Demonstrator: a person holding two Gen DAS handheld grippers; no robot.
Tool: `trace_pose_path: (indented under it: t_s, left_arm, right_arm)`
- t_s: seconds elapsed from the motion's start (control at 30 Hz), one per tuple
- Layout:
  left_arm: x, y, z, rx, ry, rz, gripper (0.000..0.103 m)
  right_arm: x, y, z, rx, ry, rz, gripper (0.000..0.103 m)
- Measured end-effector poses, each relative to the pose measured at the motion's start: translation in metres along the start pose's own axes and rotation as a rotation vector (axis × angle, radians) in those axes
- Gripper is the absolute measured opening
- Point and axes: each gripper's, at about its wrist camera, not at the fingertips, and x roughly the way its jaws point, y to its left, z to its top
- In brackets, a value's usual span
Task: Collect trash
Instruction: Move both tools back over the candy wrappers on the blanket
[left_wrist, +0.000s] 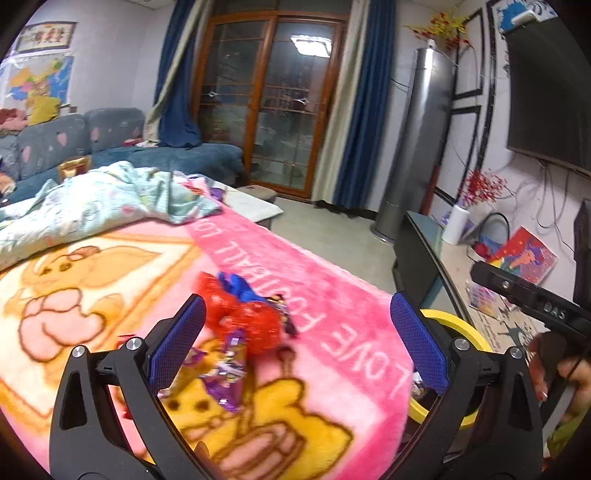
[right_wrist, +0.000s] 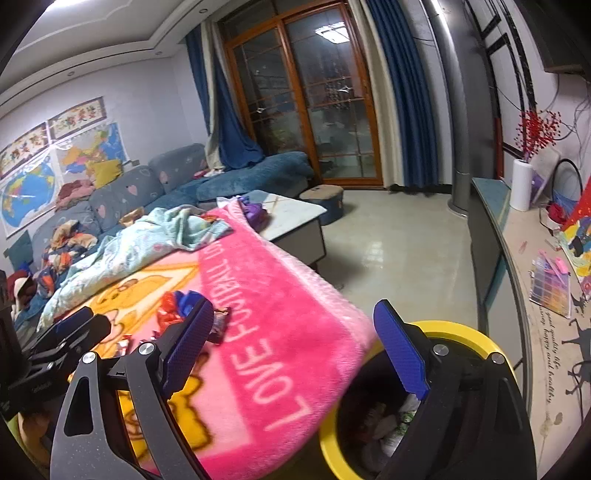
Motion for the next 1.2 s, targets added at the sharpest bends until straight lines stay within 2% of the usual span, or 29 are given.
trace_pose_path:
  t_s: [0.23,0.63,1.2]
  left_arm:
    - [-0.012,0.028,0.002,-0.035,-0.017,0.066,0.092]
    - [-0.031,0.077,0.000,-0.105,-0.023,0.148,0.092]
    - [-0.035,0.128,-0.012,-0.170,0.046,0.218,0.092]
  right_arm:
    - [0.002,0.032,-0.001,-0.066,-0.002,0.056,0.086]
    - [0.017,0.082,-0.009,-0.143,0.050,0.148,0.086]
    - [0.041,0.129,-0.015,-0.200,0.096,0.207,0.086]
